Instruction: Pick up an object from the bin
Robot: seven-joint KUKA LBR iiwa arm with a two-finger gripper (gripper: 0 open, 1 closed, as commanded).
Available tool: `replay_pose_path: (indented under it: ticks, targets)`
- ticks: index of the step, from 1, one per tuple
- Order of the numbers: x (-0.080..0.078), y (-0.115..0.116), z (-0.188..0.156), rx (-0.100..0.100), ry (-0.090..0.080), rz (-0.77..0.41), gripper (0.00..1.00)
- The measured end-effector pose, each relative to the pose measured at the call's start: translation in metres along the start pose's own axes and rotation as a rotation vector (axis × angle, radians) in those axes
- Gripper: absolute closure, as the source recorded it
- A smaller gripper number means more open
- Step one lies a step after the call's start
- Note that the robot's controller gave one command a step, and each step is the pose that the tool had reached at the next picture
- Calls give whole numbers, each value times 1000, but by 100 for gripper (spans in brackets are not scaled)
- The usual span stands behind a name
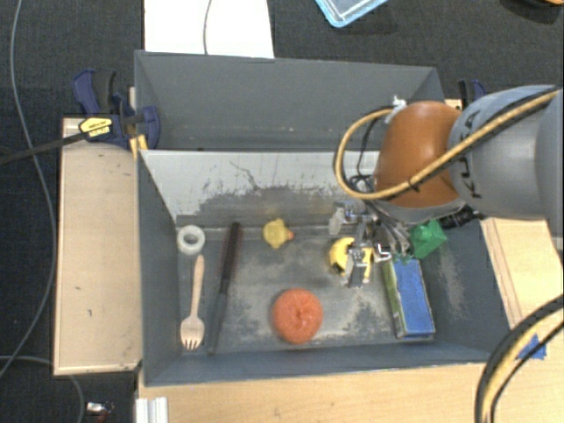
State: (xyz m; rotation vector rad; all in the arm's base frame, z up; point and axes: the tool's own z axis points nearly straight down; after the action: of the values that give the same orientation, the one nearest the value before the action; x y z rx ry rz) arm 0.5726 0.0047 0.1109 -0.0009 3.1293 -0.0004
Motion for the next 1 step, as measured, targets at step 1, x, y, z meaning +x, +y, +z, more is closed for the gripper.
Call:
replay_pose_path:
  ticks: [1]
  targets:
    - [-13,-25,37,0,4,3,0]
